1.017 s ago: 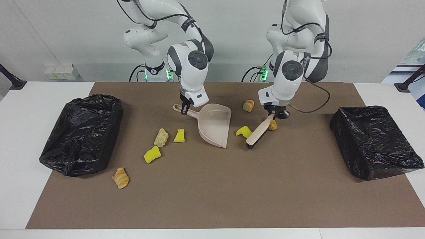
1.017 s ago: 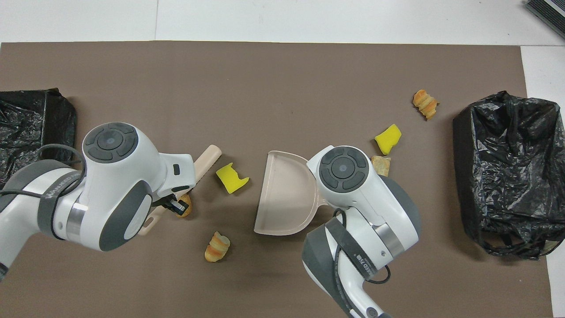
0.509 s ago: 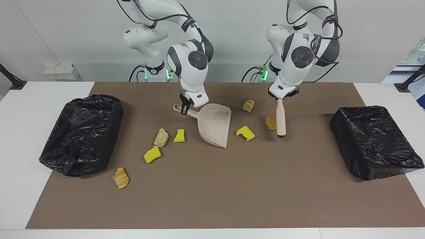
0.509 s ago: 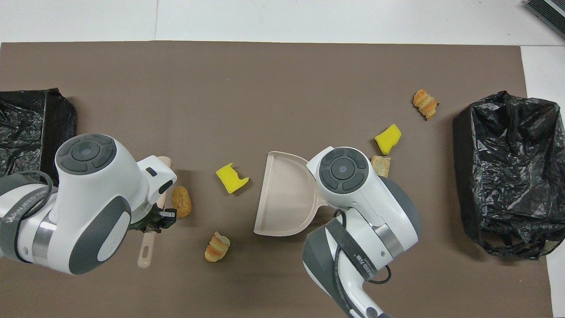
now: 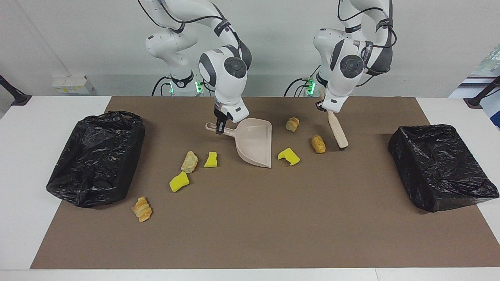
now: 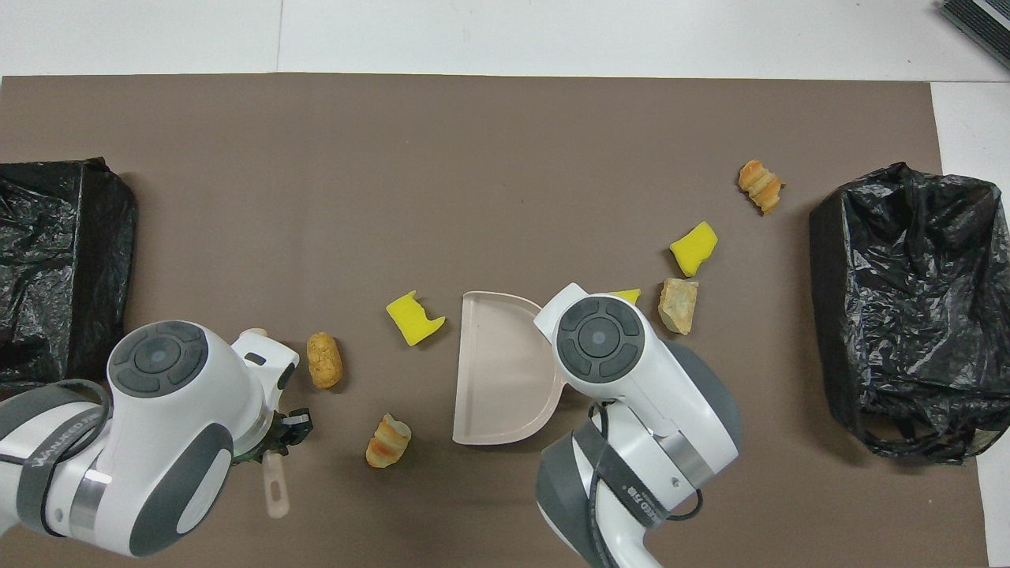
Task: Sweep and dump trash in bin
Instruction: 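Sweep the sponge and bread toward the dustpan with the left gripper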
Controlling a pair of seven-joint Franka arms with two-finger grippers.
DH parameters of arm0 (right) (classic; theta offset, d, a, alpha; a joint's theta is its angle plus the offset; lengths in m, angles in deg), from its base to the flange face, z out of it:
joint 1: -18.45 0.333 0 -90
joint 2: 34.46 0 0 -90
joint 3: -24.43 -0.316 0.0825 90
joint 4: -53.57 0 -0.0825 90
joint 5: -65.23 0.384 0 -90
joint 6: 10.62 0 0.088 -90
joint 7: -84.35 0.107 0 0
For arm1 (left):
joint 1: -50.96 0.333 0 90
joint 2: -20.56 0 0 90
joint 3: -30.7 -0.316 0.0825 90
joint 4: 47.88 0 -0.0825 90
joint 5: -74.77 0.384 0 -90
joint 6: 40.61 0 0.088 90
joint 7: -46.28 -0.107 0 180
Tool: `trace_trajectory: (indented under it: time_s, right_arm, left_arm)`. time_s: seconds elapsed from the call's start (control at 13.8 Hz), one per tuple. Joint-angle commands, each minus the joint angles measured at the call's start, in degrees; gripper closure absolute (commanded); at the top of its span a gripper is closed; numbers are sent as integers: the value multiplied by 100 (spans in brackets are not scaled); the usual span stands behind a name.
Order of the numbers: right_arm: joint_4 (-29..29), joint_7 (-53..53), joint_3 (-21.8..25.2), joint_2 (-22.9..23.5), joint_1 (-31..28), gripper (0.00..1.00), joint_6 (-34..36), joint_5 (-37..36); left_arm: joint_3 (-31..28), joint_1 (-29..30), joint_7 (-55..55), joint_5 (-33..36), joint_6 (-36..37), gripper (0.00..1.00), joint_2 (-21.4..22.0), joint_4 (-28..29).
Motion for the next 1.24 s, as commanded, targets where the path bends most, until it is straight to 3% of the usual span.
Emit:
trace_trajectory:
  time_s: [0.0,0.15,0.36,0.8,1.16]
  right_arm:
    - [442,-265,-12,-282,10,100,-259,-111]
    - [478,-212,-12,-317,27,100,-269,-103]
    - [478,-159,-12,-309,27,100,-304,-94]
    - [478,236,-20,-256,27,100,-304,-32]
    - [478,245,-20,-238,27,100,-295,-23]
  left_arm:
    - [-12,-156,283,-239,-446,100,159,321]
    - [-12,-156,179,-433,-998,100,45,303]
    - [-30,-68,-1241,-565,-1132,100,-157,242]
    - [-21,-103,-2440,-627,-1790,100,-658,-48]
    - [23,-226,-2916,-627,-1826,100,-825,-312]
